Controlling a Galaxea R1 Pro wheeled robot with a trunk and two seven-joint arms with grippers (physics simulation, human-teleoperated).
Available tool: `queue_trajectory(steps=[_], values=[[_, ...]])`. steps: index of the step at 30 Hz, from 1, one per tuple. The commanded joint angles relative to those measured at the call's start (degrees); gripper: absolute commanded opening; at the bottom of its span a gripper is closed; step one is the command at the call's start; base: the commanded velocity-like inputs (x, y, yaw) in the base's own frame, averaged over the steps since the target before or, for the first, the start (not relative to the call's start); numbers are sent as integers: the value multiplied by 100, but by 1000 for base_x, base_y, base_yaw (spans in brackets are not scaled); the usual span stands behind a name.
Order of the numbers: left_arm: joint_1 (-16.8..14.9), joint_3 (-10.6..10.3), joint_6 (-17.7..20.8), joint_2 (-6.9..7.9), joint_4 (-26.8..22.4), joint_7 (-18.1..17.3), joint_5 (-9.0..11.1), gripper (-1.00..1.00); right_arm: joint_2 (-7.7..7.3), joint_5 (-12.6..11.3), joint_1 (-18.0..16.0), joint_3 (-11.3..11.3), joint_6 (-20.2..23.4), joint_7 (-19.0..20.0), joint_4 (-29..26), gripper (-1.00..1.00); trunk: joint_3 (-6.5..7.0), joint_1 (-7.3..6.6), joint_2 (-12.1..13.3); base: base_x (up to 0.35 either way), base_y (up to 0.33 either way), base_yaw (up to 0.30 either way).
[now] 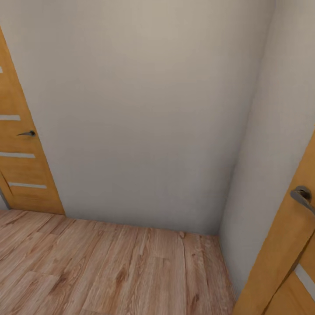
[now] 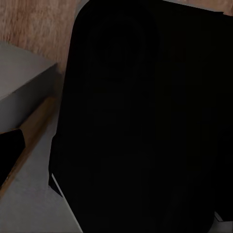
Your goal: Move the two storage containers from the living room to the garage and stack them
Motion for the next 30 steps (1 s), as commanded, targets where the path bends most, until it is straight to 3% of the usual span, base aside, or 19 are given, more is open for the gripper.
queue_trajectory(steps=[1,17,30], values=[[-1,24,-3,-1,-3,3,22,100,3,-42,-7,46,-32,-15,18,100,-5,3,-3,317,0,0],[-1,24,-3,-1,-3,3,22,100,3,-42,-7,48,-39,-15,18,100,-5,3,-3,317,0,3],[-1,24,-3,-1,-3,2,21,100,3,-40,-7,53,-71,-15,18,100,-5,3,-3,317,0,236]])
